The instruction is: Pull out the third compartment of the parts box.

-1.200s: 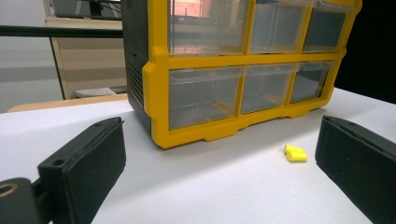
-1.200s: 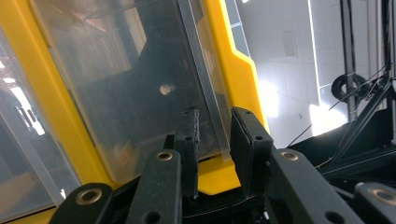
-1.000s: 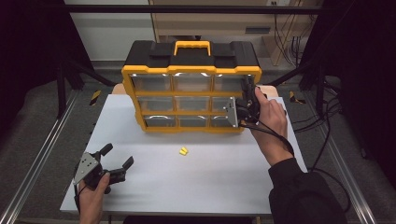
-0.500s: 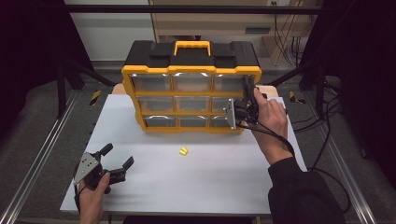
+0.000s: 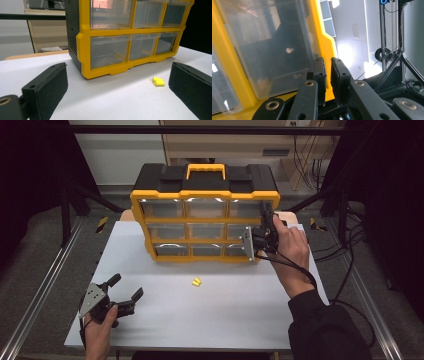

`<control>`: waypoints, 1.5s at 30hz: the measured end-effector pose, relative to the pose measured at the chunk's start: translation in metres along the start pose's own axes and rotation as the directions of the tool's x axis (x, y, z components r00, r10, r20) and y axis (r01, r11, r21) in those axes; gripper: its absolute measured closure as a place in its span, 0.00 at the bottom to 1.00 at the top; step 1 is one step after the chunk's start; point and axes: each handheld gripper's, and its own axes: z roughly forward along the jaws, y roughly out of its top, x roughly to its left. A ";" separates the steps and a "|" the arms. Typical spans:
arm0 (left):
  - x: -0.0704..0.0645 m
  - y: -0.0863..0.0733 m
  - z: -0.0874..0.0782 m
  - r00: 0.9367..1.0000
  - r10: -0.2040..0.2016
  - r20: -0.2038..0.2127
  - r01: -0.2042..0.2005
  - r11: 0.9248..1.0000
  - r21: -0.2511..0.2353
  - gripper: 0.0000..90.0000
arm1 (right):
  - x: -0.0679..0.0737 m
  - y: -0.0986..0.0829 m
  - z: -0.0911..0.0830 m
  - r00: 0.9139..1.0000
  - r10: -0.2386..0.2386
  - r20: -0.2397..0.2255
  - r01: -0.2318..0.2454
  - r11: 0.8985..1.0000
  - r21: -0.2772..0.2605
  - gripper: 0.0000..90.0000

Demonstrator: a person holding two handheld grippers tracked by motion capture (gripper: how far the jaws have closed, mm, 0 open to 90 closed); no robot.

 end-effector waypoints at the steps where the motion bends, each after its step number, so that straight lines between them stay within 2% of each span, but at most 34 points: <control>1: 0.000 0.000 0.000 1.000 -0.002 -0.001 0.002 1.000 -0.001 0.02 | 0.003 0.000 0.000 1.000 -0.005 -0.005 0.005 1.000 0.003 0.90; 11: 0.000 0.000 0.000 1.000 0.000 0.000 0.000 1.000 0.001 0.02 | 0.012 -0.002 0.004 1.000 -0.013 -0.021 0.014 1.000 0.012 0.86; 15: 0.001 0.000 0.000 1.000 0.000 0.000 0.000 1.000 0.001 0.03 | 0.013 -0.002 0.005 0.999 -0.036 -0.004 0.036 0.999 0.009 0.85; 20: 0.000 0.000 0.001 1.000 0.002 0.002 -0.002 1.000 0.002 0.03 | 0.012 -0.003 0.007 0.999 -0.034 0.005 0.034 0.999 0.021 0.84; 30: 0.000 0.000 0.001 1.000 0.002 0.001 -0.002 1.000 0.004 0.03 | 0.014 -0.004 0.009 0.997 -0.074 0.031 0.073 0.997 0.028 0.88; 33: 0.001 0.000 0.000 1.000 0.003 0.001 -0.003 1.000 0.005 0.03 | 0.016 -0.004 0.010 0.993 -0.110 0.051 0.109 0.994 0.030 0.91; 35: 0.001 0.000 0.000 1.000 0.001 0.001 -0.001 1.000 0.004 0.03 | 0.015 -0.004 0.010 0.992 -0.117 0.046 0.115 0.993 0.032 0.91; 37: 0.002 0.000 0.000 1.000 0.000 -0.003 0.000 1.000 0.003 0.03 | 0.015 -0.004 0.009 0.994 -0.095 0.045 0.094 0.995 0.030 0.91; 45: 0.002 0.000 0.000 1.000 0.000 -0.004 0.000 1.000 0.002 0.03 | 0.013 -0.004 0.003 0.995 -0.087 0.040 0.086 0.996 0.024 0.91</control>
